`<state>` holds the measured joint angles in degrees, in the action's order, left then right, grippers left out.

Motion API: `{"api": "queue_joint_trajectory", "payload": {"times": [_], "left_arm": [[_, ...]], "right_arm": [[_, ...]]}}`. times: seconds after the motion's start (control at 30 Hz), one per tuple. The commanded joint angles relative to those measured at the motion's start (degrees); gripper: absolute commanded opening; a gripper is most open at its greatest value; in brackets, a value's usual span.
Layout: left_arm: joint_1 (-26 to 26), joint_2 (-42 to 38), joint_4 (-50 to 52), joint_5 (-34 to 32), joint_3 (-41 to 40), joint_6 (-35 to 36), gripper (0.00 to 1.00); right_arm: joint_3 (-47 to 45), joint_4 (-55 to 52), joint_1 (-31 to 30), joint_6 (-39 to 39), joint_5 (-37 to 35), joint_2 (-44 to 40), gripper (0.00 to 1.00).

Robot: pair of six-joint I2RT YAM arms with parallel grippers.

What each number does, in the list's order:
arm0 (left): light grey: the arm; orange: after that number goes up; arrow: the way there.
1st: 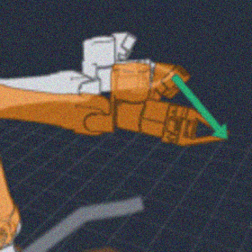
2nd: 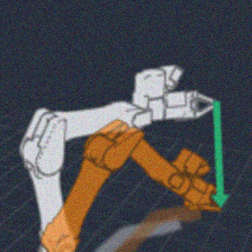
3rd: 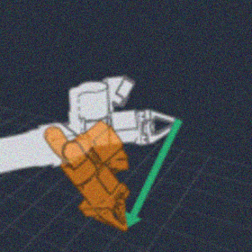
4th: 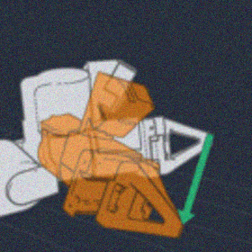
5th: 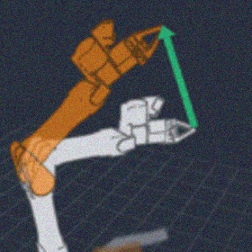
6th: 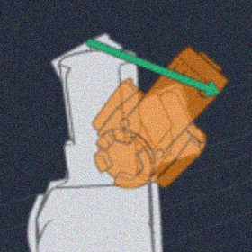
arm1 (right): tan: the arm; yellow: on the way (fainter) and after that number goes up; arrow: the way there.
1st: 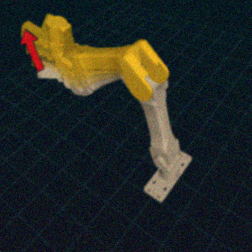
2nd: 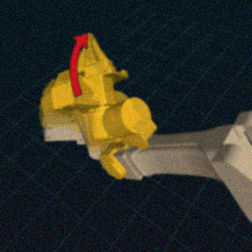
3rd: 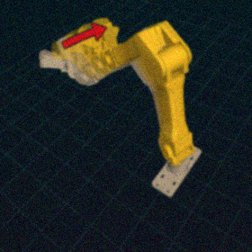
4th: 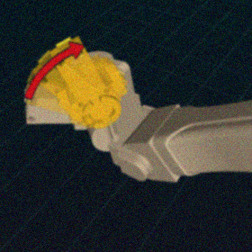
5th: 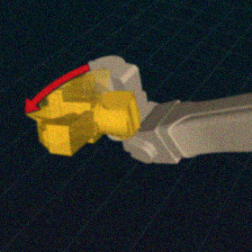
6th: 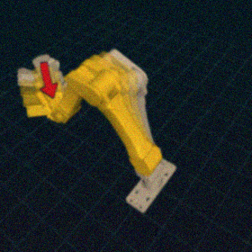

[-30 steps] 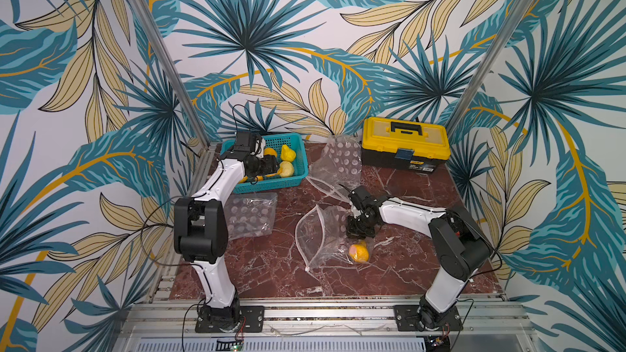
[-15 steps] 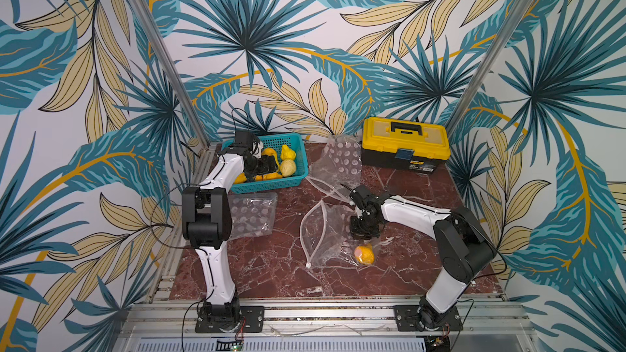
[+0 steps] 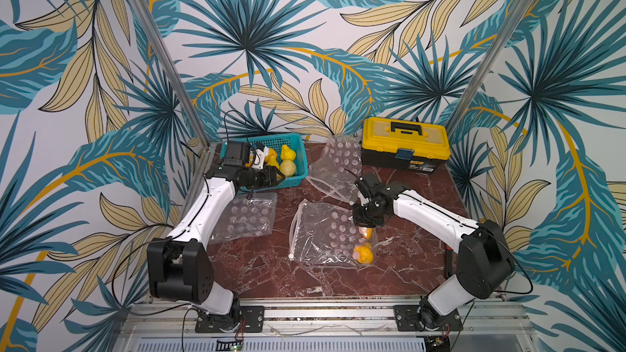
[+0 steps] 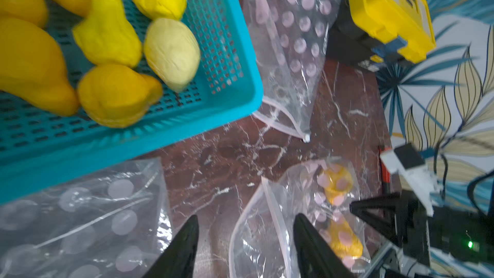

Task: Open the zip-top bag and take out the pear
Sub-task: Place the pear in the basket, then adjust the zipper food storage bag at the center of the board.

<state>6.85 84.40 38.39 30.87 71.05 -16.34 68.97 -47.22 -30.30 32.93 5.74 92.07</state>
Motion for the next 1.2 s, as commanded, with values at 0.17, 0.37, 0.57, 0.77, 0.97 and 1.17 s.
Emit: {"api": "queue_joint_trajectory", "payload": {"times": [0.17,0.37,0.57,0.77,0.97,1.17], "left_arm": [[6.15,-3.81,0.16,2.11,-13.90,-4.03,0.50],[11.66,-0.73,-6.11,5.79,-17.23,-7.50,0.46],[15.26,3.07,-10.89,8.82,-19.68,-9.69,0.45],[16.61,7.09,-14.80,9.24,-22.56,-10.70,0.44],[16.61,10.08,-15.19,7.34,-23.98,-9.78,0.43],[16.61,12.51,-15.23,5.08,-24.86,-8.85,0.41]], "right_arm": [[0.82,-4.68,0.25,-1.38,-2.85,-2.72,0.18],[-2.76,-5.92,1.50,-1.05,-4.92,-6.61,0.21],[-8.90,-5.47,4.19,0.11,-5.57,-13.07,0.23],[-15.73,-3.82,5.69,2.19,-3.09,-17.37,0.33],[-22.72,1.55,6.53,4.23,0.17,-20.96,0.48],[-26.91,8.54,8.85,5.56,4.59,-19.01,0.49]]}}
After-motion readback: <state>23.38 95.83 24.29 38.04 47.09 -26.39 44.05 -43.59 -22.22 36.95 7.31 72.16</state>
